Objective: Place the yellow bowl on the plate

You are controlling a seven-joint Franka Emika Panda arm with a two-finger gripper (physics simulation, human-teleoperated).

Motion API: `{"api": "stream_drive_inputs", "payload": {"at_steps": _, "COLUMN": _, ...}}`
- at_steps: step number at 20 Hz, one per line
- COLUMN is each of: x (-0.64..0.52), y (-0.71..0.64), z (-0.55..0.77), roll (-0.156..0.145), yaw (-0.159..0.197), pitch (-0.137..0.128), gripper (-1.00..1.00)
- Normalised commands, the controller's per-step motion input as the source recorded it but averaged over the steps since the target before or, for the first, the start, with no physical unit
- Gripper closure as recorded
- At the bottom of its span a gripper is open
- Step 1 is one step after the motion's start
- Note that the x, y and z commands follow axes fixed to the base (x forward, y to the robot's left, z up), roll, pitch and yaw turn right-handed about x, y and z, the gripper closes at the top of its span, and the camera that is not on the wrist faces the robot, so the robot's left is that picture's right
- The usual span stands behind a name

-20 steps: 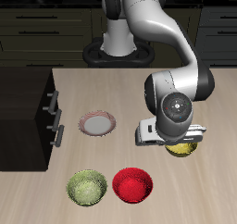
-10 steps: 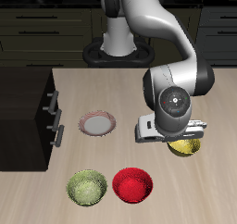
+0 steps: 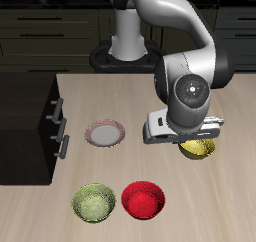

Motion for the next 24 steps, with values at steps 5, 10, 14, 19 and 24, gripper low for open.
{"api": "stream_drive_inputs", "payload": {"at_steps": 5, "x": -0.07, "y": -0.15, "z": 0.31, "roll": -0.023, "yaw": 0.021, "pitch": -0.065, "gripper": 1.00}}
{"api": "stream_drive_inputs", "payload": {"at_steps": 10, "x": -0.11, "y": -0.11, "z": 0.36, "roll": 0.002, "yaw": -0.005, "pitch": -0.064, "gripper": 1.00}}
{"api": "stream_drive_inputs", "payload": {"at_steps": 14, "x": -0.04, "y": -0.01, "z": 0.27, "roll": 0.003, "yaw": 0.010, "pitch": -0.059, "gripper": 1.00}}
{"api": "stream_drive_inputs", "payload": {"at_steps": 19, "x": -0.06, "y": -0.06, "z": 0.30, "roll": -0.003, "yaw": -0.008, "pitch": -0.062, "gripper": 1.00}}
{"api": "stream_drive_inputs", "payload": {"at_steps": 24, "x": -0.05, "y": -0.02, "z": 0.21, "roll": 0.012, "yaw": -0.013, "pitch": -0.049, "gripper": 1.00}}
